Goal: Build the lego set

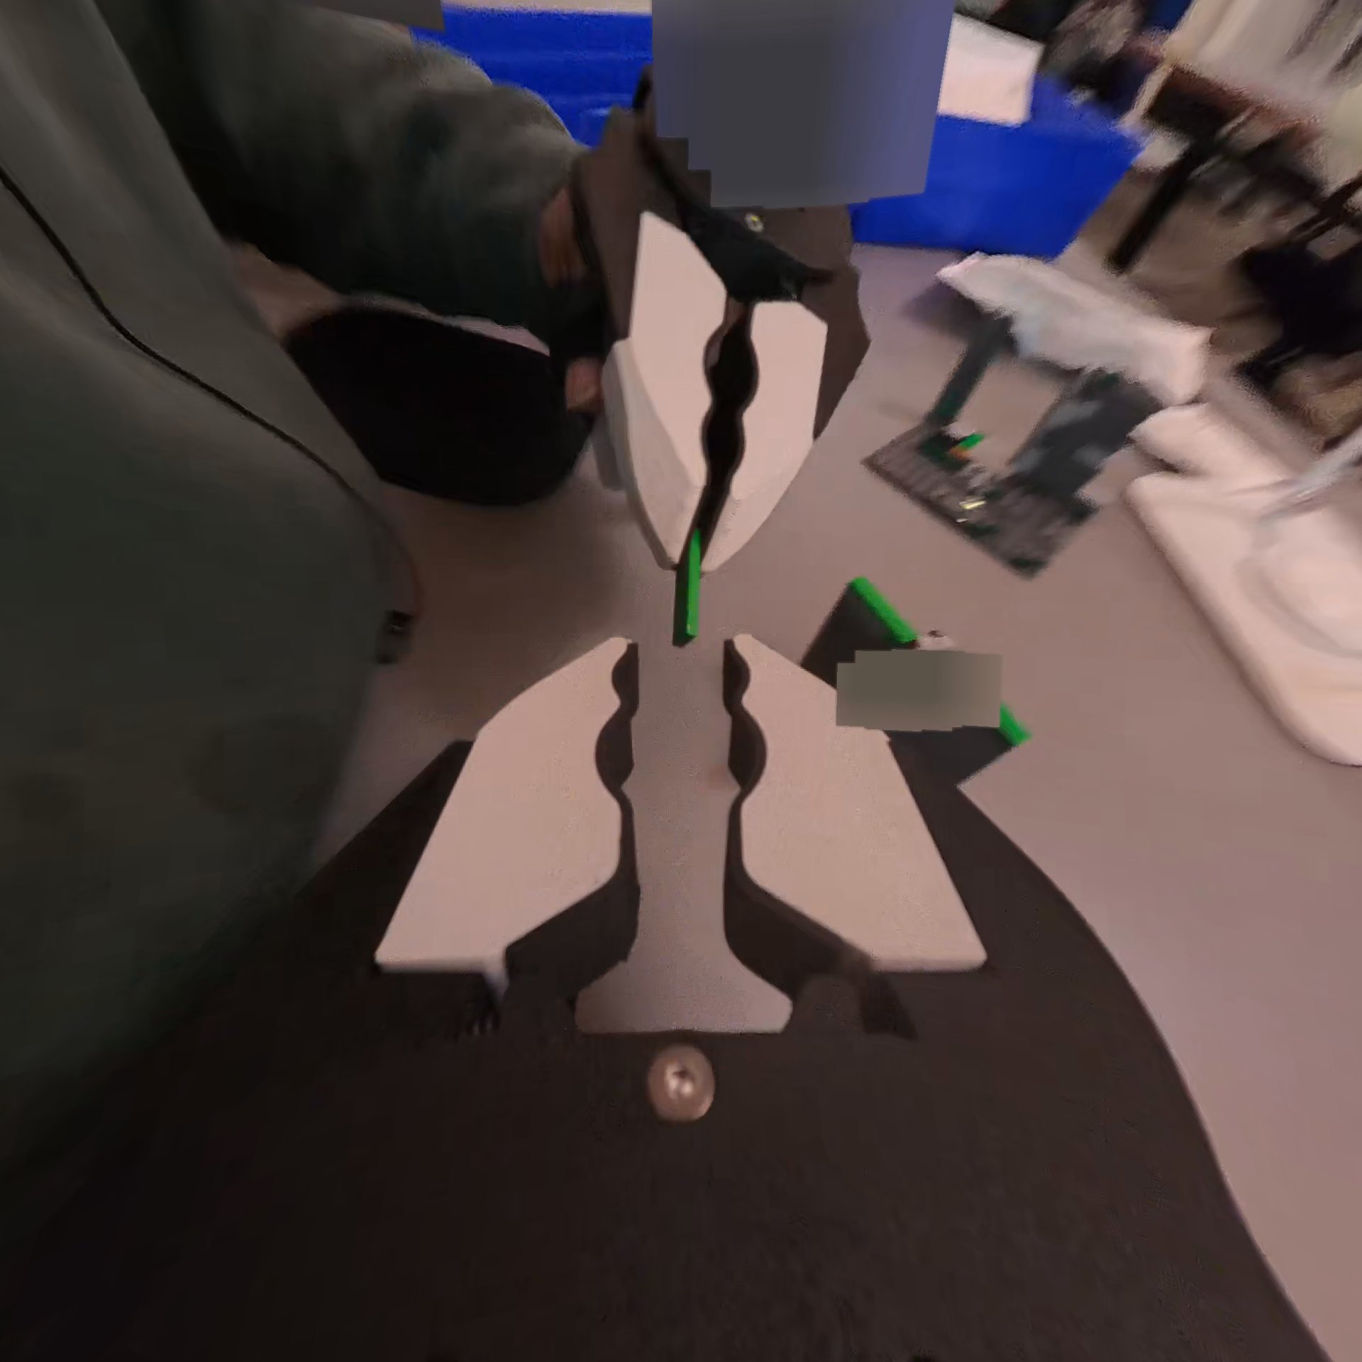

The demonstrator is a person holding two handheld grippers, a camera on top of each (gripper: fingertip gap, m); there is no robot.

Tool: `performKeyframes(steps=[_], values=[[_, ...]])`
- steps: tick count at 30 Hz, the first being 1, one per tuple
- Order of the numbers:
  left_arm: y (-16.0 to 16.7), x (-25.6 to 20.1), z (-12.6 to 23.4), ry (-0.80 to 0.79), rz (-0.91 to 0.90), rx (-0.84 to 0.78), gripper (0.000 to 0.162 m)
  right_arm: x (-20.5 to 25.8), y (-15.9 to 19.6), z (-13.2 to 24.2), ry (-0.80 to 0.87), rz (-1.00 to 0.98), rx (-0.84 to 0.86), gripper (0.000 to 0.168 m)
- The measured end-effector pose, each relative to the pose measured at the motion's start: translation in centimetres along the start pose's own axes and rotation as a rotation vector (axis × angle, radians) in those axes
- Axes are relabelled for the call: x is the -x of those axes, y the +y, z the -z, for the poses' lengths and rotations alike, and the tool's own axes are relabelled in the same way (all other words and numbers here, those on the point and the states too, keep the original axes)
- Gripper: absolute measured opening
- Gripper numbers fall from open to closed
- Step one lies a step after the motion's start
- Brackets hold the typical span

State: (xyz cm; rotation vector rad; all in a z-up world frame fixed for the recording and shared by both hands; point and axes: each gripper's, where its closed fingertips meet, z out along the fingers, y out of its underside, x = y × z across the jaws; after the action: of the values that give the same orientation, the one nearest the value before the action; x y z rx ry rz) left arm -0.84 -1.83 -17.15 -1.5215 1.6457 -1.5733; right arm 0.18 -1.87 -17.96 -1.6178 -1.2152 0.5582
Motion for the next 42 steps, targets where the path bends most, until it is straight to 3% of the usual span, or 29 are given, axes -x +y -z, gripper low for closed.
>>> performKeyframes(steps=[7,14,19,23,26,31,35,42], values=[[-1.5,0.1,-0.2,0.167,0.293,-0.073,0.002,-1.2,-1.1,0.2,0.302,0.383,-0.001,0.022],[-1.4,0.2,-0.3,0.184,0.322,-0.06,0.002,-1.2,-1.6,0.4,0.314,0.467,0.005,0.007],[-1.0,1.4,0.0,0.062,0.163,-0.031,0.011,-2.1,-0.8,0.2,0.293,0.204,0.019,0.007],[-0.7,4.7,1.9,-0.229,-0.109,0.025,0.018,-4.4,1.4,0.6,0.372,-0.138,0.074,0.007],[0.3,7.7,3.5,-0.444,-0.242,0.089,0.024,-5.5,2.7,0.5,0.461,-0.258,0.105,0.007],[3.5,8.3,2.1,-0.405,-0.127,0.137,0.03,-5.9,3.1,-0.7,0.5,-0.39,0.101,0.007],[3.9,7.5,1.3,-0.43,-0.148,0.142,0.025,-6.1,3.3,-1.4,0.511,-0.423,0.113,0.007],[4.2,4.1,-0.4,-0.331,-0.201,0.135,0.025,-5.8,3.9,-1.2,0.467,-0.412,0.143,0.007]])
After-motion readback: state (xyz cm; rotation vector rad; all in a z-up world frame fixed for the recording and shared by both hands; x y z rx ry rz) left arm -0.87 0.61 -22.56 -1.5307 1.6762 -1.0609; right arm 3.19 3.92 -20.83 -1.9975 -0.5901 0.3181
